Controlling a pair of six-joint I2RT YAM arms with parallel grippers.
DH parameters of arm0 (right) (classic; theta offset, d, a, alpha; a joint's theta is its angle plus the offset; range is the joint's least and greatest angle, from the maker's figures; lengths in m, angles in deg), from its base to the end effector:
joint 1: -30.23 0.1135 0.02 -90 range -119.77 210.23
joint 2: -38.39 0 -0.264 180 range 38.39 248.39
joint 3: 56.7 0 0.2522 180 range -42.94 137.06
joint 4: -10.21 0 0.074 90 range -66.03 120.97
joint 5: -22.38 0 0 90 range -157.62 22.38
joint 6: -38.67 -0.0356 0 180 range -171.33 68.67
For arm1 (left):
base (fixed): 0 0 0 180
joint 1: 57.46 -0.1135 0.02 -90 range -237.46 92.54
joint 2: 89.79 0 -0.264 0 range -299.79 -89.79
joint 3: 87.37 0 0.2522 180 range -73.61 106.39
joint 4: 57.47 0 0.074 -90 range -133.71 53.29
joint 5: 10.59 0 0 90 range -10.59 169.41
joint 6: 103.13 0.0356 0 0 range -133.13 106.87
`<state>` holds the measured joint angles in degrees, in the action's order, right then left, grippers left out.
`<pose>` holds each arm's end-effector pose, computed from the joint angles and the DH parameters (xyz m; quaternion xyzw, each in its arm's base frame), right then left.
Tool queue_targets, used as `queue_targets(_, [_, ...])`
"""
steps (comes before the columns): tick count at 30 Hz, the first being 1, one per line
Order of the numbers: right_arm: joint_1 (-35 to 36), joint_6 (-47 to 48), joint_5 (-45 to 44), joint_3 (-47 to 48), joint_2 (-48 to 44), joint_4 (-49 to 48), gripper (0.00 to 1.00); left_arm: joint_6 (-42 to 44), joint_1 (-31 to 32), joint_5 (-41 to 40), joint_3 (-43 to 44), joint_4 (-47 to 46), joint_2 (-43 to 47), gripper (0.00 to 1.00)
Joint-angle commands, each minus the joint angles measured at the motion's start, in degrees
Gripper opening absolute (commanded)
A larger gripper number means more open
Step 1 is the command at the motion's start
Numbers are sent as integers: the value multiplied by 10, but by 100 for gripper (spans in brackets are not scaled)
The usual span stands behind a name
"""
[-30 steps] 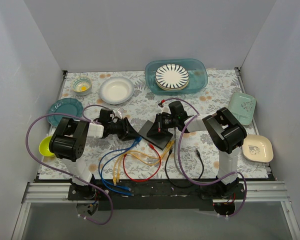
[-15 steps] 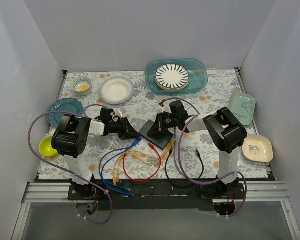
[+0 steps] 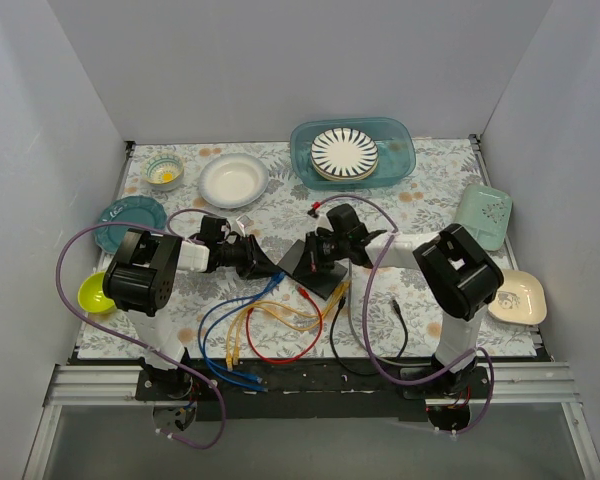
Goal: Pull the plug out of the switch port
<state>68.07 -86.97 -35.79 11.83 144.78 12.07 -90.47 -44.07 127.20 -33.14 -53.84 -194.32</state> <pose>0.2837 0.2441 0.1454 -0.1332 0.8682 0.4433 0.1789 0.2906 -0.0963 0.0959 0.3540 -0.8039 0.4720 0.0752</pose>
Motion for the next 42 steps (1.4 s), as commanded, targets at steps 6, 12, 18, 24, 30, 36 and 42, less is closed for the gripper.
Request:
queue_targets(6, [69,108,-142,53,11,169,1,30,7,-85,-23,42,-12,0])
queue_targets(12, [71,112,-199,95,43,207,1,38,7,-84,-25,55,2,0])
queue_targets(18, [66,88,-195,118,65,212,1,48,6,-88,-37,78,23,0])
queue_targets(24, [64,87,-195,112,65,210,1,56,6,-94,-45,98,49,0])
queue_targets(30, [64,90,-184,73,-3,159,1,47,-3,-159,-43,152,99,0])
queue_targets(36, [63,106,-203,49,-82,135,1,11,-31,-298,-16,211,165,2])
queue_targets(42, [23,72,-172,55,-37,129,1,-4,-42,-265,-6,151,206,34])
